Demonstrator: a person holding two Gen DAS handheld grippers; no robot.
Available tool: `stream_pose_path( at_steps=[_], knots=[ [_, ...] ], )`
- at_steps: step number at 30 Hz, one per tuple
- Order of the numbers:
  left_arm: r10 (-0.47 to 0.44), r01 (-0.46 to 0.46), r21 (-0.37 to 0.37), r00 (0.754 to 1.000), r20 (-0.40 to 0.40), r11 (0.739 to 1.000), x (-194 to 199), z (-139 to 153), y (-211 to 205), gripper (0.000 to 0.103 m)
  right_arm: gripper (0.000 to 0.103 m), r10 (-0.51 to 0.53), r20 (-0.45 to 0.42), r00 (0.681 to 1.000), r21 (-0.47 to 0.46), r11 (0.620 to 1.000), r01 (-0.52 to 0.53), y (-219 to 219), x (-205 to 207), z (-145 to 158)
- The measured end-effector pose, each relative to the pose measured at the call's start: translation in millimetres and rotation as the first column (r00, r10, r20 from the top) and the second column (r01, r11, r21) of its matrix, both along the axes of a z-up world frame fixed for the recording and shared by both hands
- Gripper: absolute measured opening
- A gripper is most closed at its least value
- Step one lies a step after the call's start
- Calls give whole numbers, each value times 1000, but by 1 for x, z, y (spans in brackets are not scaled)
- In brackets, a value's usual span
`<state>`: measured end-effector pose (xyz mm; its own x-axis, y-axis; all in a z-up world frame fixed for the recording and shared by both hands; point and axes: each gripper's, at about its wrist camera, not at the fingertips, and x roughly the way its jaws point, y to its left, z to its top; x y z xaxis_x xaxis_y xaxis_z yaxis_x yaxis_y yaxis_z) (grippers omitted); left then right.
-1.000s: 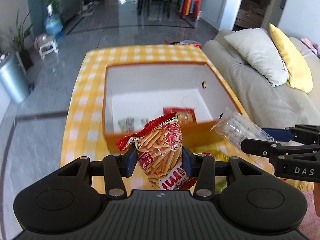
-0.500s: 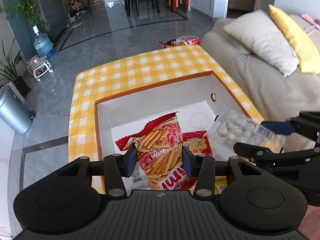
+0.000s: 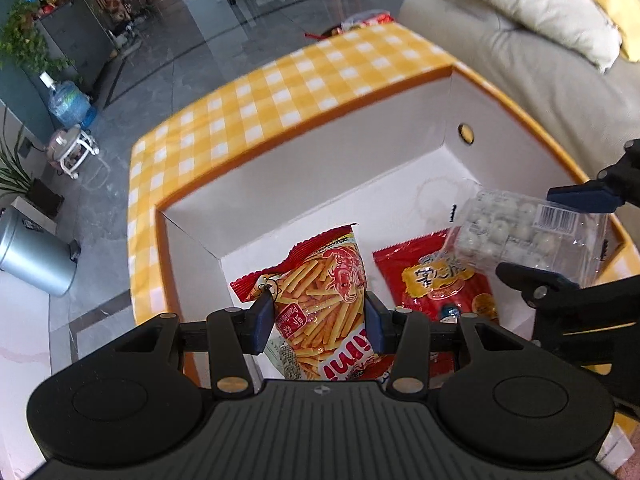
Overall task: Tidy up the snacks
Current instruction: 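Carry both snacks over the box and open both tools to drop them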
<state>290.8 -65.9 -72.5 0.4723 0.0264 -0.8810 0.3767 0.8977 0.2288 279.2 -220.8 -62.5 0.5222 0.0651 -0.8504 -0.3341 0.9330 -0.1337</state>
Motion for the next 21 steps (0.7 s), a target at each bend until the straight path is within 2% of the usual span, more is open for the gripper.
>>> stream_pose_path(
  at_steps=[10,21],
  knots=[
    [2,1,42,997,-73,999,19,-26,-3,52,52,60,-53,997,-74,995,-64,15,12,-22],
    [9,-3,64,996,-86,998,24,-39,-3,53,52,62,-97,993,-106,992,-72,22,21,-29]
  ],
)
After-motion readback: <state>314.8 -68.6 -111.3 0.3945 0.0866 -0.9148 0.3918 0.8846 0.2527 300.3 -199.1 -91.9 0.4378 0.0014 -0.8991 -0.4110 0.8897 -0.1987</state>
